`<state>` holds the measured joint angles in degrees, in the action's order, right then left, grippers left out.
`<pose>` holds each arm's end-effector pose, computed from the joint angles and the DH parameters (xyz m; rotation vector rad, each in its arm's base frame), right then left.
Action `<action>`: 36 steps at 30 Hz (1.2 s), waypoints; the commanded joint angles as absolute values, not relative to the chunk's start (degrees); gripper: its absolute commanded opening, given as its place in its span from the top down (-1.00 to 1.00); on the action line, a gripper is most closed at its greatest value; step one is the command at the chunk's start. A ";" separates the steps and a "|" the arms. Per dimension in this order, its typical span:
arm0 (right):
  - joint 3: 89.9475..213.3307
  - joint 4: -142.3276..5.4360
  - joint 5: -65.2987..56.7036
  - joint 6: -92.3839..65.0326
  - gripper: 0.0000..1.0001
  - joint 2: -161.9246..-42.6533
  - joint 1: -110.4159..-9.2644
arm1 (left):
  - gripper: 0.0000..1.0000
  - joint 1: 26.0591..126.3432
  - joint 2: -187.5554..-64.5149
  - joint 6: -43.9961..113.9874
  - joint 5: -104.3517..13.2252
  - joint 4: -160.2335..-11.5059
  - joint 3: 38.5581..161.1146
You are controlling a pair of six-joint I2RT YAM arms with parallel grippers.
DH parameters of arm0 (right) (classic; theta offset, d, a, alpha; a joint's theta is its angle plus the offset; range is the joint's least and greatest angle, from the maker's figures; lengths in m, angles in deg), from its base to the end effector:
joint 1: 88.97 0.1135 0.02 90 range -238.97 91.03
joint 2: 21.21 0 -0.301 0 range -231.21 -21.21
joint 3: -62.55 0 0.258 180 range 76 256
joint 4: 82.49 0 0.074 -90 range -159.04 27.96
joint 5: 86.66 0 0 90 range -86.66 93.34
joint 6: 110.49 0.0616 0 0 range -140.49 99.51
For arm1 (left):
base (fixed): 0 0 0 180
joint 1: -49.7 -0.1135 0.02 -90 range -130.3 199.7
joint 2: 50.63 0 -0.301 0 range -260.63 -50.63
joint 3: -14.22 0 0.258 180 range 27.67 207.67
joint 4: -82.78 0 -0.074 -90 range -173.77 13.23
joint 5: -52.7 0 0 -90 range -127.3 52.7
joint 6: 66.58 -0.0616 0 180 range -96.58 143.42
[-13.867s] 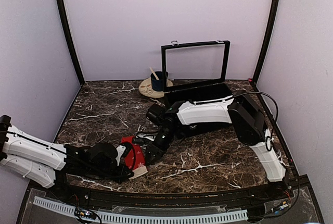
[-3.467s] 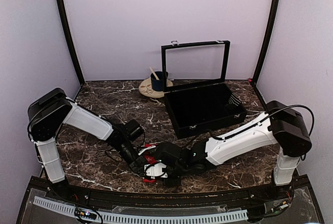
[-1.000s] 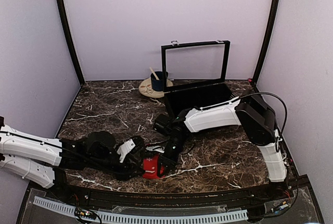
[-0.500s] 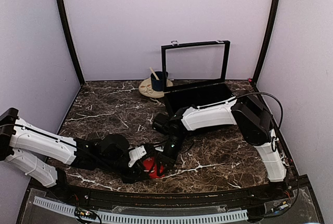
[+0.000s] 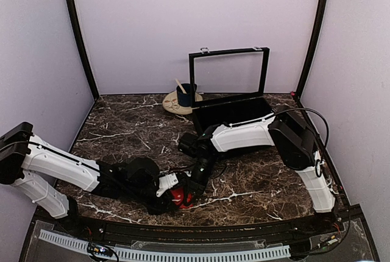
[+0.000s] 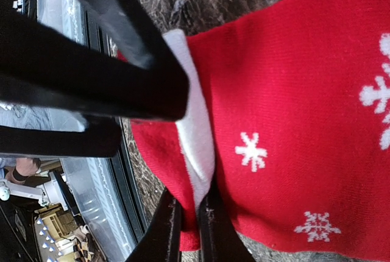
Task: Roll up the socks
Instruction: Roll the sock at the center of the board.
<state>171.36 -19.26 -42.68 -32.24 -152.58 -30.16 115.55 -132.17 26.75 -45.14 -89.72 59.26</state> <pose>0.2033 0.4214 0.1239 1.5822 -2.1638 -1.0829 0.1070 -0.2592 0.1640 1.3355 2.0623 -0.7303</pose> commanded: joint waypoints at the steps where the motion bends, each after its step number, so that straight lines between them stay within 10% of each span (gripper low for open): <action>1: 172.29 -18.33 -42.41 -32.99 1.00 -154.25 -30.87 | 0.09 115.85 -133.62 25.19 -44.37 -90.26 61.01; 7: 172.18 -18.25 -42.91 -33.05 1.00 -154.23 -31.06 | 0.17 115.82 -135.55 25.39 -42.48 -89.84 61.53; 20: 170.93 -18.91 -43.08 -32.93 0.99 -153.53 -31.73 | 1.00 115.84 -136.41 27.58 -43.76 -89.38 60.90; 36: 164.49 -25.51 -45.74 -29.54 0.46 -149.34 -34.33 | 1.00 115.80 -136.27 30.20 -45.06 -89.96 59.09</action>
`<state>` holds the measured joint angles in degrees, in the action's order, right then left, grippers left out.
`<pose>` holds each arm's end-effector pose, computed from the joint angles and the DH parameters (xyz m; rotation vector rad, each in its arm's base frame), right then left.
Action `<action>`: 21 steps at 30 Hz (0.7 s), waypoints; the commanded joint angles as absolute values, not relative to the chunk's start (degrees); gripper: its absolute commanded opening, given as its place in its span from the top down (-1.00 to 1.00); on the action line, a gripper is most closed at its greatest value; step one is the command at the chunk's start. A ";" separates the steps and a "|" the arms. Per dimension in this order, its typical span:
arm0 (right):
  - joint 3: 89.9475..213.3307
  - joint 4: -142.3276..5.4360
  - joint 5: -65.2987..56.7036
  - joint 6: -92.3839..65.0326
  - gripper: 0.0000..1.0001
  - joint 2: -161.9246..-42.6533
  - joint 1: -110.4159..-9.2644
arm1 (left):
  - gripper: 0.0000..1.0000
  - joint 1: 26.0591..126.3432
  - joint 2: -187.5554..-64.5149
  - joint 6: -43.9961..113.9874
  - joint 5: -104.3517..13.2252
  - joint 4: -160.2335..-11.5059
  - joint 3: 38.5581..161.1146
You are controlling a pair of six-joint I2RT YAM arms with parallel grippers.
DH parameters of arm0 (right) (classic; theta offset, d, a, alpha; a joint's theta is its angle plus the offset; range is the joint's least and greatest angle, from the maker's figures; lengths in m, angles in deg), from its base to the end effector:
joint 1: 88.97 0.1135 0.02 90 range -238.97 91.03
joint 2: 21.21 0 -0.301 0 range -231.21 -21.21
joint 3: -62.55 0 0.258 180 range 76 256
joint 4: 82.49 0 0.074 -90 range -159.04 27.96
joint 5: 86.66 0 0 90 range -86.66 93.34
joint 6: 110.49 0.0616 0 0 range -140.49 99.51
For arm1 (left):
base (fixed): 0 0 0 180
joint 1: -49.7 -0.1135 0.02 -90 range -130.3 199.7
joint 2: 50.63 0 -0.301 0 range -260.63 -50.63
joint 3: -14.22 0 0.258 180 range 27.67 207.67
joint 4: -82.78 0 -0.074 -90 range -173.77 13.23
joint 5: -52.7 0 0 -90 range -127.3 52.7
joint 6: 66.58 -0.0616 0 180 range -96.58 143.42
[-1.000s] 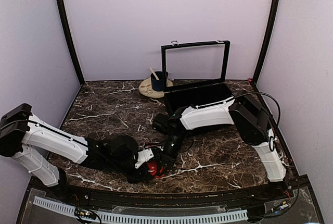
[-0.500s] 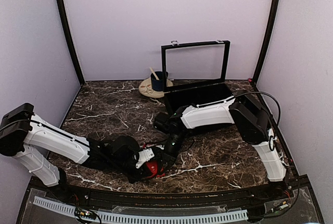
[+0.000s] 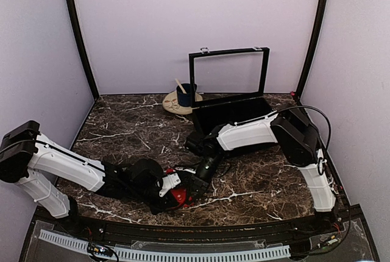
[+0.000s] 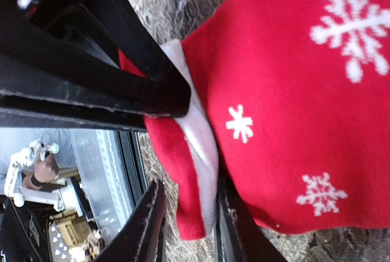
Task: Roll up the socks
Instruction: Roll the sock at the center of the board.
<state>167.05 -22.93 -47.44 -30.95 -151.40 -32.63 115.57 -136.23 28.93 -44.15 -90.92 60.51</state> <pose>0.2131 0.4061 0.1190 1.4847 -2.1580 -1.1870 0.1123 -0.2686 0.1536 1.3021 2.1183 -0.7125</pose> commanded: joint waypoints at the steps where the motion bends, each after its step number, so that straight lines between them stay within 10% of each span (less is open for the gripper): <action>1: 164.06 -26.04 -45.94 -29.20 0.45 -148.94 -34.52 | 1.00 115.80 -136.27 30.33 -45.04 -90.00 58.97; 21: 150.18 -42.80 -40.63 -22.92 0.42 -137.84 -37.62 | 1.00 108.95 -138.09 31.74 -56.43 -86.87 61.17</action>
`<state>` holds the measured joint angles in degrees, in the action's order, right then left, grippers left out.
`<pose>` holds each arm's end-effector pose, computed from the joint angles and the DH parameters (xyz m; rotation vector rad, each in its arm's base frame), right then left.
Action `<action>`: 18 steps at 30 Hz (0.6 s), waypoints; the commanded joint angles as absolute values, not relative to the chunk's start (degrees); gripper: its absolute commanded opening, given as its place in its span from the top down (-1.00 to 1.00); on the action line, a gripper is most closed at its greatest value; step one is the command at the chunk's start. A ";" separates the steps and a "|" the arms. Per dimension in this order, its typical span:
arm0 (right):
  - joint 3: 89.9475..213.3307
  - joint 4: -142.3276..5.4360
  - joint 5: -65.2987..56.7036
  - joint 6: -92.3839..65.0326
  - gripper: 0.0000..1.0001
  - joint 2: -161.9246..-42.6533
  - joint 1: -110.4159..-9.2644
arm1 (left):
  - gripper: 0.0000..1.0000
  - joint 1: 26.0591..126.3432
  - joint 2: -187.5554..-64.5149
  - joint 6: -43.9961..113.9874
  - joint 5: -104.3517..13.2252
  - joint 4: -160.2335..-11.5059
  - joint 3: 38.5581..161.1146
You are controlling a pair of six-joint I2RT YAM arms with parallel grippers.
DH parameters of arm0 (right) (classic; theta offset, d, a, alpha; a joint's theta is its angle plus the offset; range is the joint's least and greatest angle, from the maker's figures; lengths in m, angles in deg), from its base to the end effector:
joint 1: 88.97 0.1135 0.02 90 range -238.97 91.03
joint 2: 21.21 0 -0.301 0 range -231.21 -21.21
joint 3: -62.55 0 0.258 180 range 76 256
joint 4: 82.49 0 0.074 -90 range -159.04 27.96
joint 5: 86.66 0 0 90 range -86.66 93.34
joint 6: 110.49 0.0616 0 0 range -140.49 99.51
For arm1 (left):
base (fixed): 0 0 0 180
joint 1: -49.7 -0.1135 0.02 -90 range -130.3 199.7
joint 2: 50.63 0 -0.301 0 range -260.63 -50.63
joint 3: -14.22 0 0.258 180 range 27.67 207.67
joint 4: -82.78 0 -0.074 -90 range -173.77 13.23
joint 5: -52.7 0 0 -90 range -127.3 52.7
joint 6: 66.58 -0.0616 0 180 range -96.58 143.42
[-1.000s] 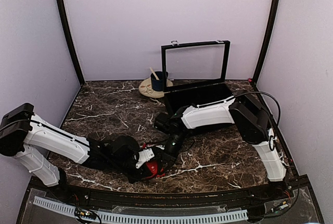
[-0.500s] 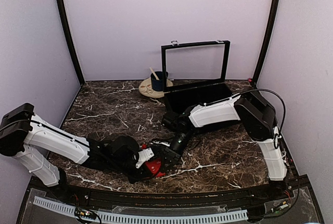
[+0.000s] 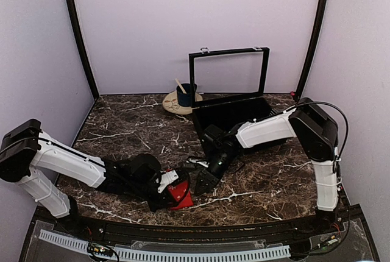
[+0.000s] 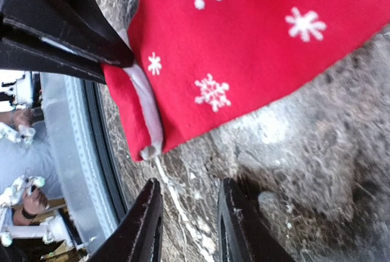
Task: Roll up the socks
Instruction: Roll the sock at the center of the board.
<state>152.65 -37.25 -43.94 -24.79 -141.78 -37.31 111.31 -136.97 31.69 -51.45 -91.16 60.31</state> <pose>0.2275 0.3607 0.1296 1.4281 -2.3655 -1.2449 0.1247 -0.2623 0.1505 1.2454 2.1996 -0.8365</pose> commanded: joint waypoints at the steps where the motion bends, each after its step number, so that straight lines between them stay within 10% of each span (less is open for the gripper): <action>1: 149.20 -44.17 -39.91 -22.46 0.42 -137.00 -37.64 | 1.00 108.27 -138.27 31.76 -57.25 -86.40 61.48; 18: 135.41 -57.71 -15.01 -25.98 0.42 -123.42 -29.45 | 1.00 103.39 -149.72 30.71 -71.50 -80.71 68.17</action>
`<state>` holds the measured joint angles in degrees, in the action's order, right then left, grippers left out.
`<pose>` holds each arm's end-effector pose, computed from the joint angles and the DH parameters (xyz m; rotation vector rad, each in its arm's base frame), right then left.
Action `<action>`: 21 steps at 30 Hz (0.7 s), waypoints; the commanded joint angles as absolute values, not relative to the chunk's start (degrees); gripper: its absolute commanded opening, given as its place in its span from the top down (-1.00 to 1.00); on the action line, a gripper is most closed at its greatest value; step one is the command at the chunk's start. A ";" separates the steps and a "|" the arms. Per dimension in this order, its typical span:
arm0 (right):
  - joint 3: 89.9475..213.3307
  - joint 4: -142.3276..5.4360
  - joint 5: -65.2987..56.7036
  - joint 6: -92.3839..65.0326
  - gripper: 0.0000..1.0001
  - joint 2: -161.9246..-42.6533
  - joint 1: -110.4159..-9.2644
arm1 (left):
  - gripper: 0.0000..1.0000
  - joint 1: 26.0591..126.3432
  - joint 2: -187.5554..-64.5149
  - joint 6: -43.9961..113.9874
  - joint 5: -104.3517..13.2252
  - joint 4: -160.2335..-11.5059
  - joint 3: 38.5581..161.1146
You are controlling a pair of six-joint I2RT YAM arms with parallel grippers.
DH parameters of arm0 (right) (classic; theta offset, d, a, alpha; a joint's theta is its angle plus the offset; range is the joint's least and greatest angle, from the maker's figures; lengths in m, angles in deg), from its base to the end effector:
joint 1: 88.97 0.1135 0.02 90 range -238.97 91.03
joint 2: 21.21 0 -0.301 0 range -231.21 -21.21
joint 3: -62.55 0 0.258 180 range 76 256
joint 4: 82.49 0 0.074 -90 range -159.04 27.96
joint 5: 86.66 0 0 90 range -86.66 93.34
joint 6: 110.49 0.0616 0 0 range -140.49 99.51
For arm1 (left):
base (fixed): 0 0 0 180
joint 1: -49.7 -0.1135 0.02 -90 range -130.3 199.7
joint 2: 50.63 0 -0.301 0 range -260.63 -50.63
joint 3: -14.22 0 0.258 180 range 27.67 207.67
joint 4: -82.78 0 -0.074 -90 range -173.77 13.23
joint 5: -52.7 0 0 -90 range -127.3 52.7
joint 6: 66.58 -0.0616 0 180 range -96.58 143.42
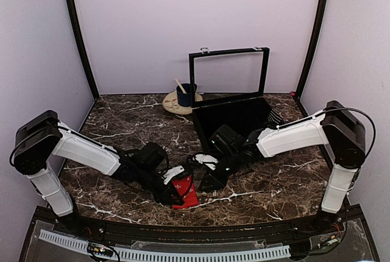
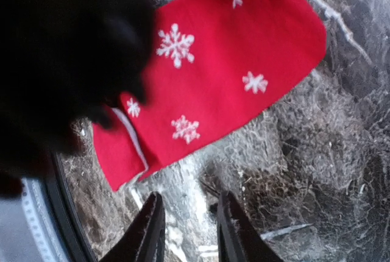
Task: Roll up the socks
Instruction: Roll the sock at the center of the board.
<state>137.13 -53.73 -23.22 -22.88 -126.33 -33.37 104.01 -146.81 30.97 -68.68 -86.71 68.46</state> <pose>0.1957 0.3346 0.1620 -1.4754 2.2980 0.9101 0.1615 -0.2798 0.1400 1.2800 2.3251 -1.0983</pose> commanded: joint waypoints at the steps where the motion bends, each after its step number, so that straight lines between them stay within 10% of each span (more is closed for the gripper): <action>1: 135.08 -58.11 -13.47 -26.37 0.42 -122.96 -28.46 | 1.00 103.18 -150.03 30.66 -71.98 -80.58 68.30; 21: 131.53 -61.72 -4.21 -28.47 0.39 -118.45 -20.71 | 1.00 98.21 -153.94 29.59 -82.81 -80.69 68.25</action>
<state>131.14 -60.90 -6.11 -26.32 -118.96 -23.36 99.22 -151.42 31.08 -81.81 -86.82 69.14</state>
